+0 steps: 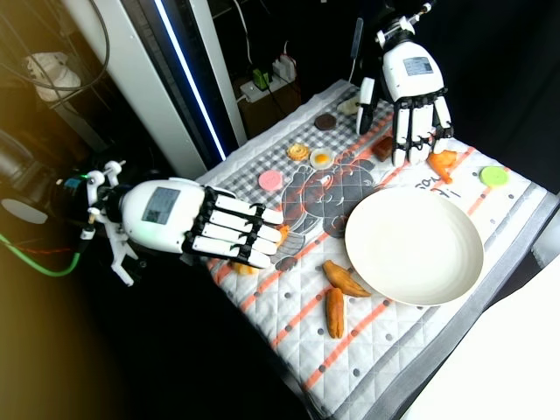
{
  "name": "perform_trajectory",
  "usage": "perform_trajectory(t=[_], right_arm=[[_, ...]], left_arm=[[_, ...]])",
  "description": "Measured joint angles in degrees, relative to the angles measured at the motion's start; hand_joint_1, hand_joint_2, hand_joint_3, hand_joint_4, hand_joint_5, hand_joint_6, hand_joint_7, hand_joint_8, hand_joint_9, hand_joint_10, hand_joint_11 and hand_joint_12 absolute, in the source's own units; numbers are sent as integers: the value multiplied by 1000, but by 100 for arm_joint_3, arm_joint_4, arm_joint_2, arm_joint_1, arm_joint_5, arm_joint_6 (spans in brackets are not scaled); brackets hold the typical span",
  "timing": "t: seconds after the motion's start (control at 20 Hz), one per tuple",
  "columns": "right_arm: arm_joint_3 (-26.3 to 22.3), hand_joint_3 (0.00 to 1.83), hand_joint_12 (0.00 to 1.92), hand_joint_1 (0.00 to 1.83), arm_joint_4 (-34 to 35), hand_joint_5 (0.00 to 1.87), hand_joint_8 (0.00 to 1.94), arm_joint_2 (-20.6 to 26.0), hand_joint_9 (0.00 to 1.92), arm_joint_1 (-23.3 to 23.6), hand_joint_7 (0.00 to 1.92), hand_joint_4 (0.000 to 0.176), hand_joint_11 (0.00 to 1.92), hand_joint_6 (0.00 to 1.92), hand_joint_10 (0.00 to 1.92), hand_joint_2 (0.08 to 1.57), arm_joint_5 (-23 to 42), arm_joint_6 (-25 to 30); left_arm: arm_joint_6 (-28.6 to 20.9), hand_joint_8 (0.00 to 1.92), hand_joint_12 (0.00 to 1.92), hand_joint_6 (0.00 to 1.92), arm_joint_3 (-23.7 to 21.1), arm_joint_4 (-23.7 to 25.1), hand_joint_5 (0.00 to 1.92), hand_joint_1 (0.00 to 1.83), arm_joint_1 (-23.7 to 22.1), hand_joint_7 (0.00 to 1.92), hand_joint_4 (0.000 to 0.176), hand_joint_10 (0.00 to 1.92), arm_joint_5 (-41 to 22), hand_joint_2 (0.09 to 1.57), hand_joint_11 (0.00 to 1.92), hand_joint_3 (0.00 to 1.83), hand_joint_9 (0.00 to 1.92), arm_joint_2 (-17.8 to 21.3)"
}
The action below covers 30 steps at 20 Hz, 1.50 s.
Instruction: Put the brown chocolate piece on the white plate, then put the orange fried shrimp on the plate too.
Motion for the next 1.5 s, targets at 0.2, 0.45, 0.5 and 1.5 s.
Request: perform_trajectory(t=[0.2,0.45,0.5,1.5], right_arm=[[0,1,676,268,7,261,6,0,222,-9,255,63,0,1,6,1235,-9,-2],[0,4,593,261,2,241,0,0,201,-9,242,88,0,0,0,1252,-7,0],[0,4,593,261,4,241,0,0,201,-9,242,88,0,0,0,1252,-9,0],[46,0,744,321,2,286,2,-131,238,-11,271,43,0,2,5,1265,-7,0]], left_arm=[[280,14,836,9,92,-181,590,1006,-4,653,109,16,24,956,48,1,637,-197],[275,945,1087,637,129,-227,1063,1254,-24,1098,0,46,-63,1074,20,0,995,-229],[278,945,1087,637,138,-238,1063,1254,-26,1098,0,46,-111,1074,20,0,995,-247],[260,714,1029,382,1624,-249,1210,1287,-1729,1248,0,186,398,1018,115,7,1113,-1506]])
